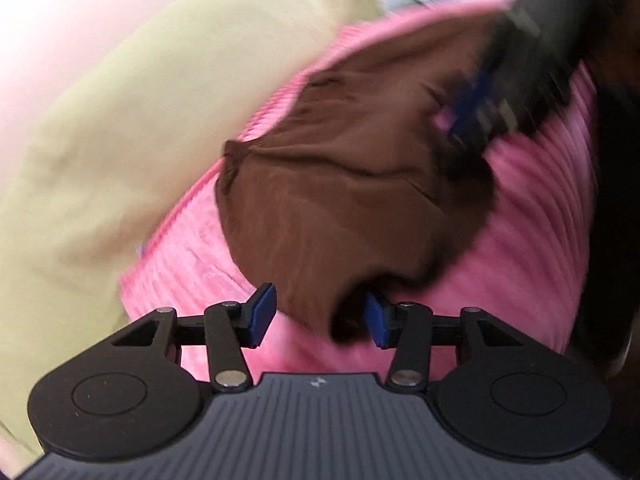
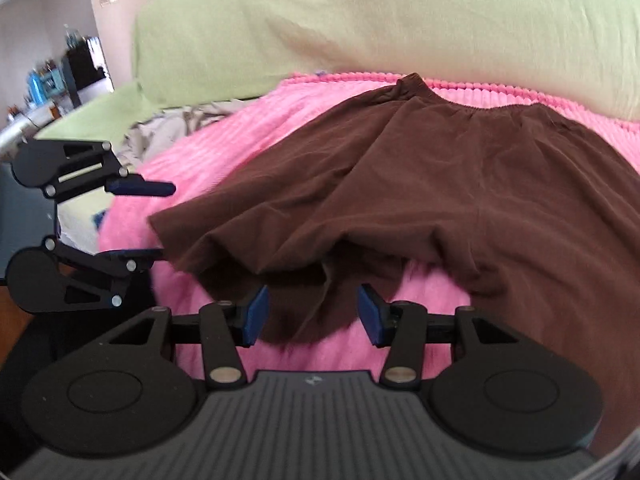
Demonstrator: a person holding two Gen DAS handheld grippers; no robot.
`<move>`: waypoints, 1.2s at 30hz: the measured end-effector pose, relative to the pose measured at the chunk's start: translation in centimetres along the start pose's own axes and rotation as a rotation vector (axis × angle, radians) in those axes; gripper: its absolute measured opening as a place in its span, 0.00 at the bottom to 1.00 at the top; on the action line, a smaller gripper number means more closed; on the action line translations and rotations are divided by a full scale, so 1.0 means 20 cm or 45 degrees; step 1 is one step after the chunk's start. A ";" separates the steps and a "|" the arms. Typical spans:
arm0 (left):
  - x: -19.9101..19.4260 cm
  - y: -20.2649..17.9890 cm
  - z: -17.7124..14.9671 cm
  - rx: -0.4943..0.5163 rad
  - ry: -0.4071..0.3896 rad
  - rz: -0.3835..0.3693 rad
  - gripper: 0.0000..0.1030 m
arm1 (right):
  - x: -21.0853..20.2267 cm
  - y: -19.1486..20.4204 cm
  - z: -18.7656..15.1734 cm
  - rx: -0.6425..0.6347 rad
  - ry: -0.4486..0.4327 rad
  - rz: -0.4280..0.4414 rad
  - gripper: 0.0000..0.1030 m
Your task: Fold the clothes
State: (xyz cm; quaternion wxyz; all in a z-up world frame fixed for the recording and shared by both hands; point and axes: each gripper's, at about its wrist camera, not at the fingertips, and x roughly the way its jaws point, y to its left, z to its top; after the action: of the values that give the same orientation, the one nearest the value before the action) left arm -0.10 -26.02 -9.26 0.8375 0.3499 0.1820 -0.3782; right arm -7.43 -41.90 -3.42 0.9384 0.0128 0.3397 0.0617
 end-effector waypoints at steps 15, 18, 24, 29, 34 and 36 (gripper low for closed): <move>-0.17 0.18 -0.08 -0.100 0.078 -0.038 0.14 | -0.37 -0.19 -0.31 0.567 0.005 0.021 0.01; -0.18 0.14 -0.11 -0.077 0.109 -0.045 0.15 | -0.40 -0.19 -0.42 0.620 0.057 0.036 0.04; -0.23 0.13 -0.16 -0.108 0.118 -0.085 0.19 | -0.40 -0.15 -0.36 0.437 -0.003 -0.018 0.36; -0.20 0.22 -0.15 -0.228 0.098 -0.080 0.40 | -0.22 -0.17 -0.28 0.382 0.026 -0.007 0.36; -0.07 0.32 -0.14 -0.413 0.116 -0.203 0.40 | -0.11 -0.21 -0.30 0.453 0.071 0.013 0.36; 0.00 0.34 -0.15 -0.476 0.130 -0.274 0.40 | -0.07 -0.20 -0.31 0.454 0.071 0.015 0.38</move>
State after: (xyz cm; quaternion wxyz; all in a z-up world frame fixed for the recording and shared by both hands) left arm 4.93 -20.62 -8.25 0.8323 0.1856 0.3276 -0.4069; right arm -12.05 -46.25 -7.45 0.9111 0.1794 0.3710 0.0063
